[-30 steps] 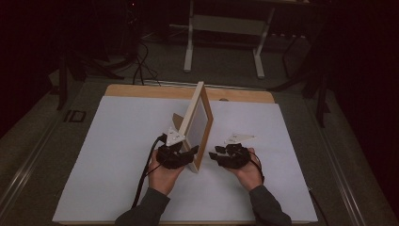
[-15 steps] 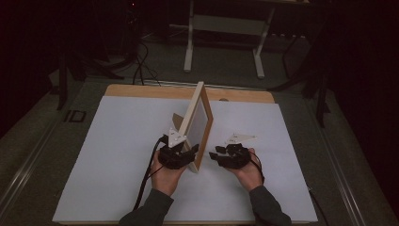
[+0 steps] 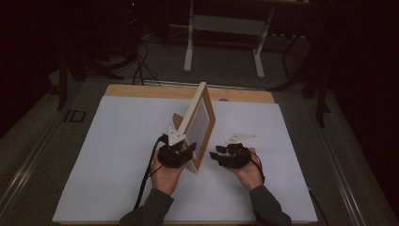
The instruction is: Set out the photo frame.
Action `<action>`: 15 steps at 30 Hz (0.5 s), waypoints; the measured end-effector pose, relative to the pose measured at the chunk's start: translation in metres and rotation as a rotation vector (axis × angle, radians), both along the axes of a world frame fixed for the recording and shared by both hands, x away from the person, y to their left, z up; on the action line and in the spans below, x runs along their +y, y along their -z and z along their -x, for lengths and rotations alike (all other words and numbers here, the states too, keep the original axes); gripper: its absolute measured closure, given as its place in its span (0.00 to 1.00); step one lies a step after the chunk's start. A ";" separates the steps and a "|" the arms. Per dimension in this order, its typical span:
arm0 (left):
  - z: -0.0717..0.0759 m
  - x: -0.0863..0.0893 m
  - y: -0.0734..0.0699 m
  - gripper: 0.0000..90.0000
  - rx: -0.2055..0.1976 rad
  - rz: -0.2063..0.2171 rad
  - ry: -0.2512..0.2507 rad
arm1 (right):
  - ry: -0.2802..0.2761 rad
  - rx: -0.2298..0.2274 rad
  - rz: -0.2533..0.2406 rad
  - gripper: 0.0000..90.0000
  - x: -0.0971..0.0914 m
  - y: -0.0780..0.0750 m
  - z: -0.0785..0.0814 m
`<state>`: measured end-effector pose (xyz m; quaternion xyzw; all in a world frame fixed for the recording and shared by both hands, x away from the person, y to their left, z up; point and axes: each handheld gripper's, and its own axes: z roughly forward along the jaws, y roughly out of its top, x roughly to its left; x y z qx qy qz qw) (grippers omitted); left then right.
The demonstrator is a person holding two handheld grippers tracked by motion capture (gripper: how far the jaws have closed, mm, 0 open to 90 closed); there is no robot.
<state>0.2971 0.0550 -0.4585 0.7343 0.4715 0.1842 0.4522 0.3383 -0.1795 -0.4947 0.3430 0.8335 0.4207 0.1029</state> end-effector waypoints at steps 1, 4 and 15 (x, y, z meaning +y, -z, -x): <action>-0.001 0.001 0.000 0.78 0.005 0.007 0.002 | 0.002 0.000 0.000 0.65 0.000 0.000 0.000; -0.002 0.003 0.000 0.79 0.006 0.015 0.004 | 0.004 -0.002 -0.001 0.65 -0.002 -0.001 0.000; -0.007 0.012 -0.001 0.81 0.021 0.034 0.023 | 0.014 -0.004 -0.002 0.65 -0.007 -0.002 -0.001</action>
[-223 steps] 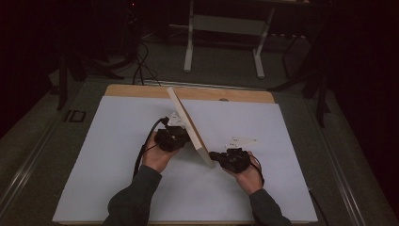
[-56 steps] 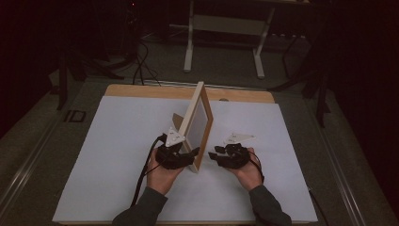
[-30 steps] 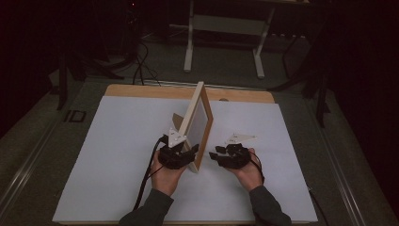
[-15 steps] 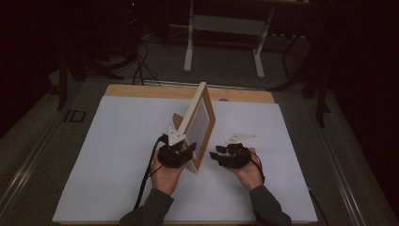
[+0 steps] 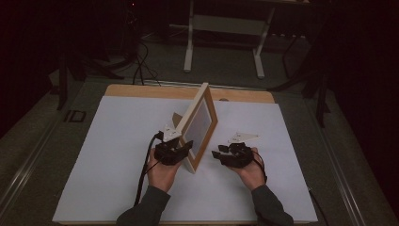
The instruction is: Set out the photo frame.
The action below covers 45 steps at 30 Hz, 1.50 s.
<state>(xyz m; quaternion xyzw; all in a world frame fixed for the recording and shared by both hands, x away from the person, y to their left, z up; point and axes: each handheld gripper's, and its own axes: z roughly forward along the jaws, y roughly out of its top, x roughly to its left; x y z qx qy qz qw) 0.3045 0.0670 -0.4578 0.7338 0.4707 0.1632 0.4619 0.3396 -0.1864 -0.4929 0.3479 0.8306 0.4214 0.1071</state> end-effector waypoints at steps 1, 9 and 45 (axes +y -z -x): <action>-0.001 0.002 0.000 0.81 0.002 0.000 0.002 | -0.001 0.000 0.000 0.65 0.000 0.000 0.000; -0.005 0.011 0.000 0.82 0.004 0.007 -0.007 | 0.002 0.001 0.002 0.64 -0.001 0.000 0.000; -0.025 0.049 0.006 0.86 0.035 0.134 0.023 | 0.022 -0.004 0.003 0.64 -0.006 -0.002 -0.004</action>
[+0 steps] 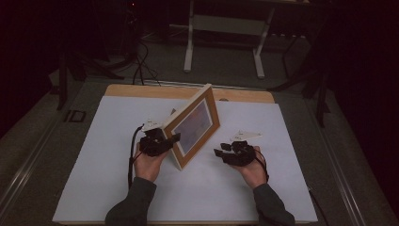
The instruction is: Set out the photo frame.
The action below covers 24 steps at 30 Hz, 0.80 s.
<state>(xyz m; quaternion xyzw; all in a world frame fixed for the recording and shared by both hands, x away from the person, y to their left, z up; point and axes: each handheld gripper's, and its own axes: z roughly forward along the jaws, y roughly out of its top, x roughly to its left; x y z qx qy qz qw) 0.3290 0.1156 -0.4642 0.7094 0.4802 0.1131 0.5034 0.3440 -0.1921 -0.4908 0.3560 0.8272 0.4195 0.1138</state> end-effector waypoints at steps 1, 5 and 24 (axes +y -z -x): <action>-0.001 0.001 0.000 0.86 0.003 0.005 0.007 | -0.001 0.000 0.001 0.63 0.000 0.000 0.000; -0.002 0.004 0.000 0.86 0.005 0.007 0.023 | 0.001 -0.002 0.004 0.63 -0.001 0.001 -0.001; -0.007 0.010 0.000 0.85 0.004 0.009 0.094 | 0.017 0.003 0.000 0.61 -0.008 0.001 -0.003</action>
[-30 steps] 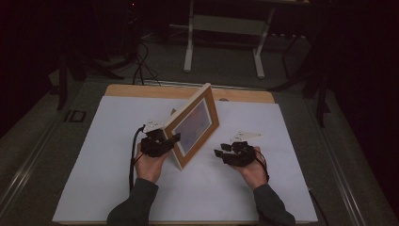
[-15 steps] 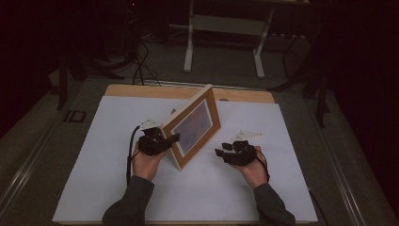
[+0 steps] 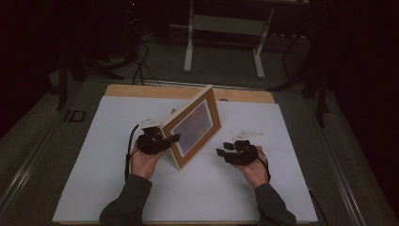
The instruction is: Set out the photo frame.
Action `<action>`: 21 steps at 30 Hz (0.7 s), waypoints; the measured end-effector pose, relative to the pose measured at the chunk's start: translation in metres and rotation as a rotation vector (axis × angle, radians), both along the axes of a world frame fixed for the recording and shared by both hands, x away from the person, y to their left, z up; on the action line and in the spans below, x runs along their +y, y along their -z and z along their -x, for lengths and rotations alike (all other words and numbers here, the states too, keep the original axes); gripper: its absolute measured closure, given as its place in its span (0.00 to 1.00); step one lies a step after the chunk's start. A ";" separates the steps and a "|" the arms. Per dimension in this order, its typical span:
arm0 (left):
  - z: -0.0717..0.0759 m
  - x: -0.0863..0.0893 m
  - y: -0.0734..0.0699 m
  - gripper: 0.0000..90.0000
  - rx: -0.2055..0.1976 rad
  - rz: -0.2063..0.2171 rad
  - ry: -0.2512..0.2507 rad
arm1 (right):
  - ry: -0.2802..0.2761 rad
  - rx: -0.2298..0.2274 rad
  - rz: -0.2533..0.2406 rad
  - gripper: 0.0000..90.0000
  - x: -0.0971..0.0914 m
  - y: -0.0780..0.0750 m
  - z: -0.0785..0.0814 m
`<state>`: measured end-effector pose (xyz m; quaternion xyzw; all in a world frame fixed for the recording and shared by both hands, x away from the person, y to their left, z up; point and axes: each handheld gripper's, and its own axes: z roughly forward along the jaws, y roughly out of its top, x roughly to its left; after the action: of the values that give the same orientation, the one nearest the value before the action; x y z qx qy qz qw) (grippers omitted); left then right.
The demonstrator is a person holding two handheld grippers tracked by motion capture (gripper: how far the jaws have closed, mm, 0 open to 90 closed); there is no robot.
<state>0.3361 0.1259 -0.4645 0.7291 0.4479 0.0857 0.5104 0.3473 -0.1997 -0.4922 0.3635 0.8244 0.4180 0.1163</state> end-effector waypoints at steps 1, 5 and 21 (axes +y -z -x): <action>0.000 0.001 0.000 0.85 0.000 0.000 0.005 | 0.001 0.000 0.000 0.61 0.000 0.000 0.000; -0.002 0.003 0.000 0.85 0.002 0.003 0.019 | 0.005 0.000 0.000 0.61 -0.001 0.000 0.000; -0.007 0.011 0.002 0.85 0.009 0.030 0.088 | 0.021 -0.004 0.014 0.61 -0.004 -0.002 -0.007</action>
<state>0.3435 0.1367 -0.4663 0.7408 0.4191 0.0532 0.5223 0.3546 -0.2041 -0.4901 0.3704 0.8232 0.4118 0.1248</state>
